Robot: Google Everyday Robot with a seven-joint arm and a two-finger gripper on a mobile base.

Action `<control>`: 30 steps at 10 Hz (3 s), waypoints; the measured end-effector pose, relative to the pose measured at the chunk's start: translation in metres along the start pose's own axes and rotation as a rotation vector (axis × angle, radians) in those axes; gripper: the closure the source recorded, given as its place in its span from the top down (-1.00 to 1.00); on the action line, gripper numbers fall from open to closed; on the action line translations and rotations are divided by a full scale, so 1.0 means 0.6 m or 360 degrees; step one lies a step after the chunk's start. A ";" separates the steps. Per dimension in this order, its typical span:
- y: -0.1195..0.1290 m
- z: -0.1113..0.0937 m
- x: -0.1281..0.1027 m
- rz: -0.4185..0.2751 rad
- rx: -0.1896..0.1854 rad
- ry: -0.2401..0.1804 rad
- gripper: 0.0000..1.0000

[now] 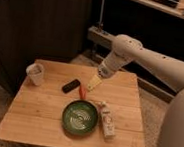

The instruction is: Pick up the ceramic bowl

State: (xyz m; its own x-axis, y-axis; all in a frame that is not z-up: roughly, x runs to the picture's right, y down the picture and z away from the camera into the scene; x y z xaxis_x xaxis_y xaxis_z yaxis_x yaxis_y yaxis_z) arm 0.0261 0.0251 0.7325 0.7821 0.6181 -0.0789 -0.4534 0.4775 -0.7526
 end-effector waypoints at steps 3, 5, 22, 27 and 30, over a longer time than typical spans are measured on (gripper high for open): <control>0.000 0.001 0.001 0.0001 -0.0001 0.0001 0.60; 0.000 0.001 0.000 0.0001 -0.0001 0.0000 0.60; -0.001 0.071 0.050 0.0040 -0.0020 0.0056 0.60; -0.005 0.137 0.080 0.0054 -0.0046 0.0102 0.60; 0.000 0.143 0.085 0.0077 -0.0057 0.0130 0.60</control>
State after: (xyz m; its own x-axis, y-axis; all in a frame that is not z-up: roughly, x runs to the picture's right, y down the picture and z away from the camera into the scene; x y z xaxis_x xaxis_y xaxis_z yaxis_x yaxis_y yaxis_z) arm 0.0295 0.1102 0.7846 0.7926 0.5863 -0.1675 -0.4769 0.4249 -0.7694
